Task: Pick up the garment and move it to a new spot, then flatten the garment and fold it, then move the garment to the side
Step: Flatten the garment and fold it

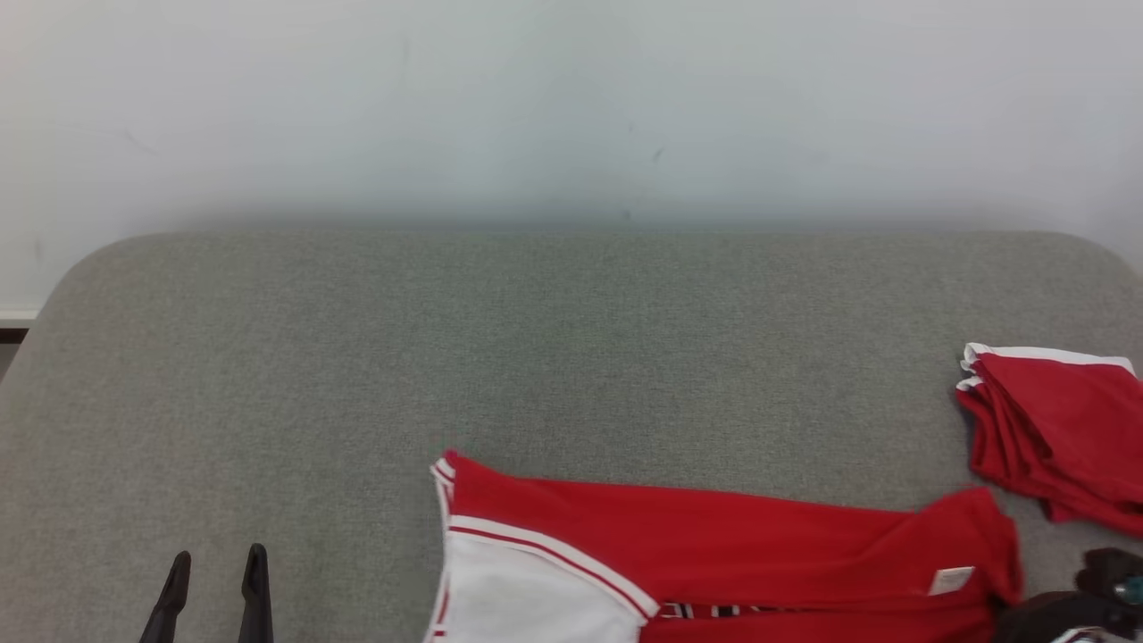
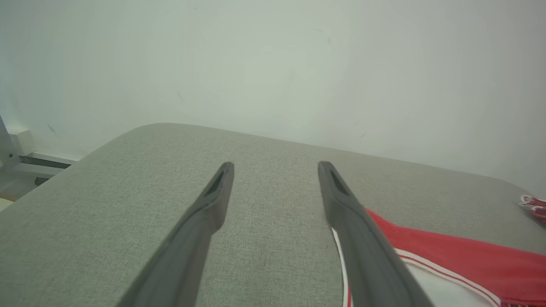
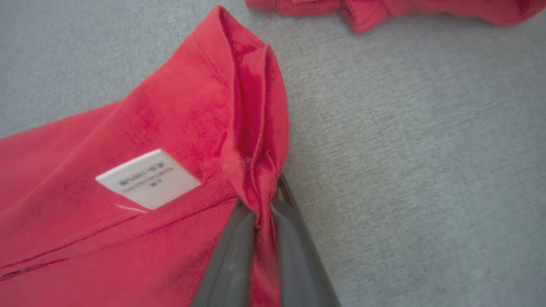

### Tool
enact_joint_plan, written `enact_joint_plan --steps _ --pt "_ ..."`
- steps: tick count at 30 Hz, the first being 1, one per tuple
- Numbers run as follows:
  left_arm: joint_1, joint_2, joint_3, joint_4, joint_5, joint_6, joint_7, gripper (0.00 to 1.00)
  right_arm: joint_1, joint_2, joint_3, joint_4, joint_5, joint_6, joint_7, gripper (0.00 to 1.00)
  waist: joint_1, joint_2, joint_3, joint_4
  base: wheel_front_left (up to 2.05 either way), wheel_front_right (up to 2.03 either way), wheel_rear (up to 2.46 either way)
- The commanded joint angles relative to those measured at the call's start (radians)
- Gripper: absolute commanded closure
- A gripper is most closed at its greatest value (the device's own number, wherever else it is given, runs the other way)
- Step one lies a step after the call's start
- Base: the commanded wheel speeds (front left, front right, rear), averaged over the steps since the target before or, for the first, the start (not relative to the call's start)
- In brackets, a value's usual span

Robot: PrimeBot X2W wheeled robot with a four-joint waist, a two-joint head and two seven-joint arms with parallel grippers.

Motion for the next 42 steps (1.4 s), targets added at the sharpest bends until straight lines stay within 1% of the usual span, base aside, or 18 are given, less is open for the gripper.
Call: enact_joint_plan --steps 1,3,4,7,11,14,18,22,24,28,29,32,36,38,42 --pt "0.017 0.003 0.001 -0.005 -0.001 0.006 -0.001 0.0 0.011 -0.009 -0.015 -0.018 -0.014 -0.004 0.002 1.0 0.0 -0.0002 -0.003 -0.006 0.0 0.0 0.0" --pt "0.021 0.002 -0.001 -0.008 -0.002 0.005 0.0 0.0 0.023 -0.009 -0.057 -0.074 -0.029 -0.004 0.02 1.0 0.0 -0.0002 -0.003 -0.014 0.0 0.0 0.0" --pt "0.02 -0.001 -0.004 -0.01 -0.003 0.009 0.0 0.0 0.039 -0.008 -0.092 -0.133 -0.039 -0.004 0.037 1.0 0.0 -0.0002 -0.001 -0.021 0.0 0.0 0.0" --pt "0.013 -0.006 -0.008 -0.014 -0.005 0.012 -0.001 0.0 0.042 -0.008 -0.13 -0.218 -0.052 -0.004 0.061 1.0 0.0 -0.0002 0.006 -0.035 0.0 0.0 0.0" --pt "0.002 -0.007 -0.014 -0.011 -0.006 0.014 -0.003 0.0 0.043 -0.007 -0.139 -0.309 -0.049 -0.004 0.113 1.0 0.0 -0.0002 0.013 -0.046 0.0 0.0 0.0" --pt "-0.006 -0.007 -0.018 -0.007 -0.007 0.014 -0.004 0.0 0.056 -0.007 -0.112 -0.372 -0.036 -0.004 0.15 1.0 0.0 -0.0002 0.016 -0.05 0.0 0.0 0.0" --pt "-0.01 -0.008 -0.024 -0.002 -0.009 0.013 -0.005 0.0 0.084 -0.005 -0.008 -0.438 0.035 -0.004 0.202 1.0 0.0 -0.0002 0.015 -0.051 0.0 0.0 0.0" --pt "-0.01 -0.01 -0.027 0.002 -0.013 0.013 -0.006 0.0 0.134 -0.005 0.166 -0.466 0.168 -0.004 0.23 1.0 0.0 -0.0002 0.013 -0.047 0.0 0.0 0.0" --pt "-0.012 -0.01 -0.03 0.003 -0.016 0.013 -0.007 0.0 0.15 -0.006 0.251 -0.46 0.237 -0.004 0.22 1.0 0.0 -0.0002 0.012 -0.044 0.0 0.0 0.0" --pt "-0.021 -0.01 -0.038 0.006 -0.018 0.012 -0.006 0.0 0.141 -0.006 0.397 -0.427 0.298 -0.004 0.192 1.0 0.0 -0.0002 0.013 -0.033 0.0 0.0 0.0" --pt "-0.021 -0.01 -0.038 0.006 -0.018 0.012 -0.006 0.0 0.141 -0.006 0.397 -0.427 0.298 -0.004 0.192 1.0 0.0 -0.0002 0.013 -0.033 0.0 0.0 0.0" --pt "-0.025 -0.01 -0.046 0.007 -0.019 0.012 -0.003 0.0 0.115 -0.006 0.487 -0.391 0.335 -0.004 0.172 1.0 0.0 -0.0002 0.014 -0.022 0.0 0.0 0.0" --pt "-0.021 -0.008 -0.05 0.009 -0.022 0.013 -0.003 0.0 0.06 -0.006 0.598 -0.327 0.344 -0.004 0.156 1.0 0.0 -0.0002 0.016 -0.008 0.0 0.0 0.0" --pt "-0.023 -0.008 -0.052 0.01 -0.022 0.014 -0.003 0.0 0.033 -0.006 0.652 -0.291 0.367 -0.004 0.15 1.0 0.0 -0.0002 0.017 -0.001 0.0 0.0 0.0" --pt "-0.035 -0.006 -0.059 0.012 -0.022 0.012 -0.003 0.0 -0.036 -0.006 0.726 -0.221 0.391 -0.004 0.12 1.0 0.0 -0.0002 0.019 0.018 0.0 0.0 0.0"
